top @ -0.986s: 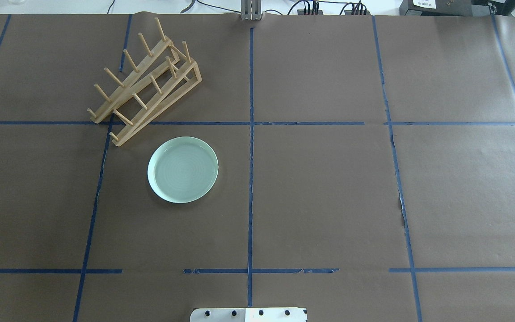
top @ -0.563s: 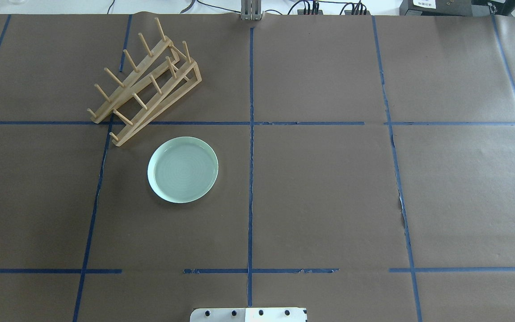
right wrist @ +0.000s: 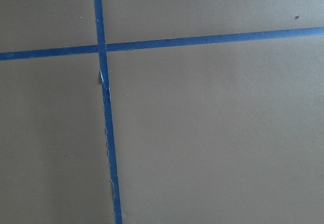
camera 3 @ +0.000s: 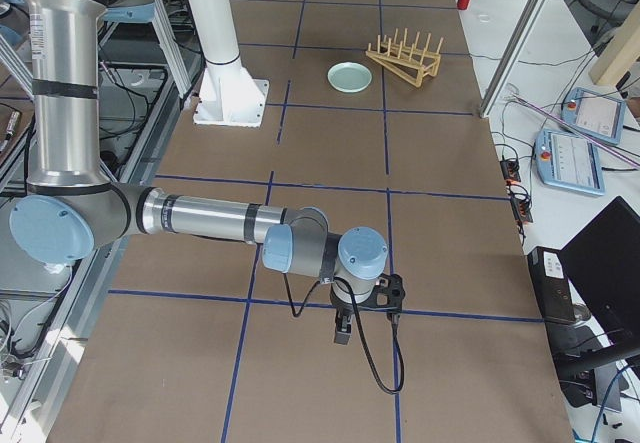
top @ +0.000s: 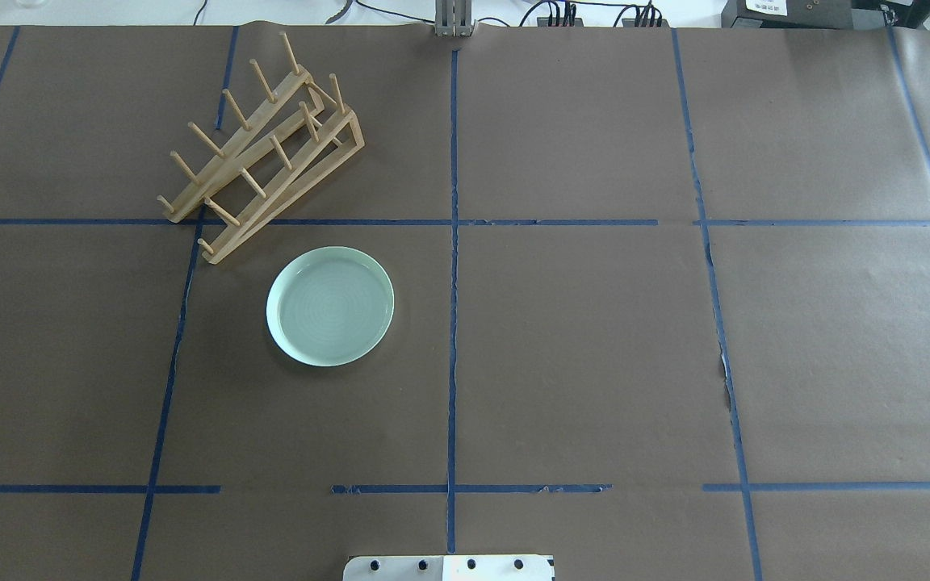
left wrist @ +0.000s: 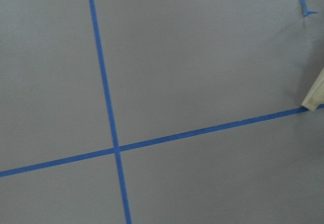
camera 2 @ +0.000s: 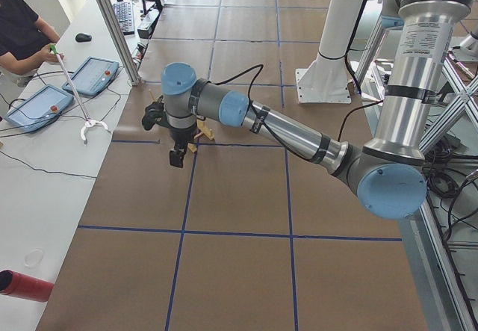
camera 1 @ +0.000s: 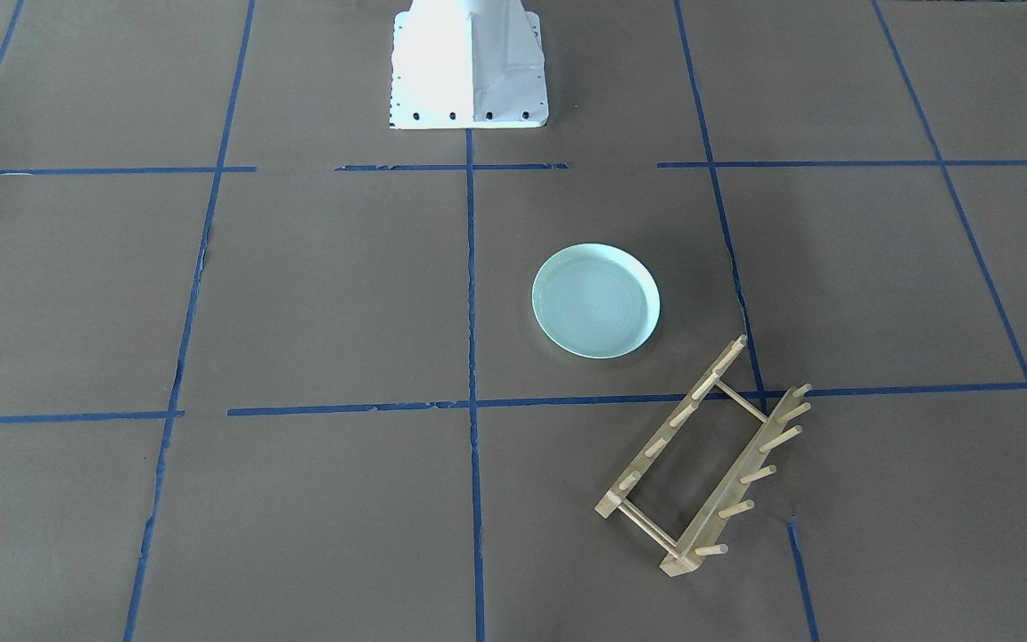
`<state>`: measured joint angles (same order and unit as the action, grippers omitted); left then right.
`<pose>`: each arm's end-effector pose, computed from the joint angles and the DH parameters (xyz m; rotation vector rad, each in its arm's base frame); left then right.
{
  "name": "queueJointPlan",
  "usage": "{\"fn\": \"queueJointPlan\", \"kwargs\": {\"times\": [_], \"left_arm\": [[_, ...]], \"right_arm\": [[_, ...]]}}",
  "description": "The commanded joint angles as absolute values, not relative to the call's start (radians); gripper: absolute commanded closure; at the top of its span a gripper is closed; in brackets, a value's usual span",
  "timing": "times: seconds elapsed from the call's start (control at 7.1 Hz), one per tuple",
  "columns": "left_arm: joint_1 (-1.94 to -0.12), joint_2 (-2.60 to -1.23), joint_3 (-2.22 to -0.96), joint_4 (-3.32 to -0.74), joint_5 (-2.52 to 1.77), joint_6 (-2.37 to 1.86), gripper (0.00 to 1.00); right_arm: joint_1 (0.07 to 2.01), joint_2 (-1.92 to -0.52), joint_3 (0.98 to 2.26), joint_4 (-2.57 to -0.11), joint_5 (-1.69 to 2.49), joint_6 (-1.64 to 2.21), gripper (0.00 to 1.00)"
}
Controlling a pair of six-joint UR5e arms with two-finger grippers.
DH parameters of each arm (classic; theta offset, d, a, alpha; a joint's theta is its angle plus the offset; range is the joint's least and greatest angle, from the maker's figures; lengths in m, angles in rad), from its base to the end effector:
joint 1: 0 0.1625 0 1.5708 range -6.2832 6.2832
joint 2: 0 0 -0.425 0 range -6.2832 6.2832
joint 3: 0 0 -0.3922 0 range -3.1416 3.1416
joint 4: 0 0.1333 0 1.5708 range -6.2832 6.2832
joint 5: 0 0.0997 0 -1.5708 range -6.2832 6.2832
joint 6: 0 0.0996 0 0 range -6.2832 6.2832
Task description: Place plate on rack
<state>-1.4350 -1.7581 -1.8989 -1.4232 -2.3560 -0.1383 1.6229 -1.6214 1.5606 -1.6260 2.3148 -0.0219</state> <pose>0.0106 -0.5423 0.4166 0.2393 0.8165 0.1420 0.0897 -0.4565 0.6951 -0.0830 -0.7468 0.0719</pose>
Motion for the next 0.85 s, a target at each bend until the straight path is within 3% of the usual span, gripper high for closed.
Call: {"fn": "queueJointPlan", "kwargs": {"times": [0.0, 0.7], "left_arm": [[-1.286, -1.857, -2.03, -1.379, -2.358, -0.411, 0.0], [-0.739, -2.124, -2.025, -1.368, -2.003, -0.99, 0.0]], "right_arm": [[1.623, -1.621, 1.562, -1.626, 2.315, -0.023, 0.0], [1.623, -1.621, 1.562, -1.626, 2.315, -0.023, 0.0]]}}
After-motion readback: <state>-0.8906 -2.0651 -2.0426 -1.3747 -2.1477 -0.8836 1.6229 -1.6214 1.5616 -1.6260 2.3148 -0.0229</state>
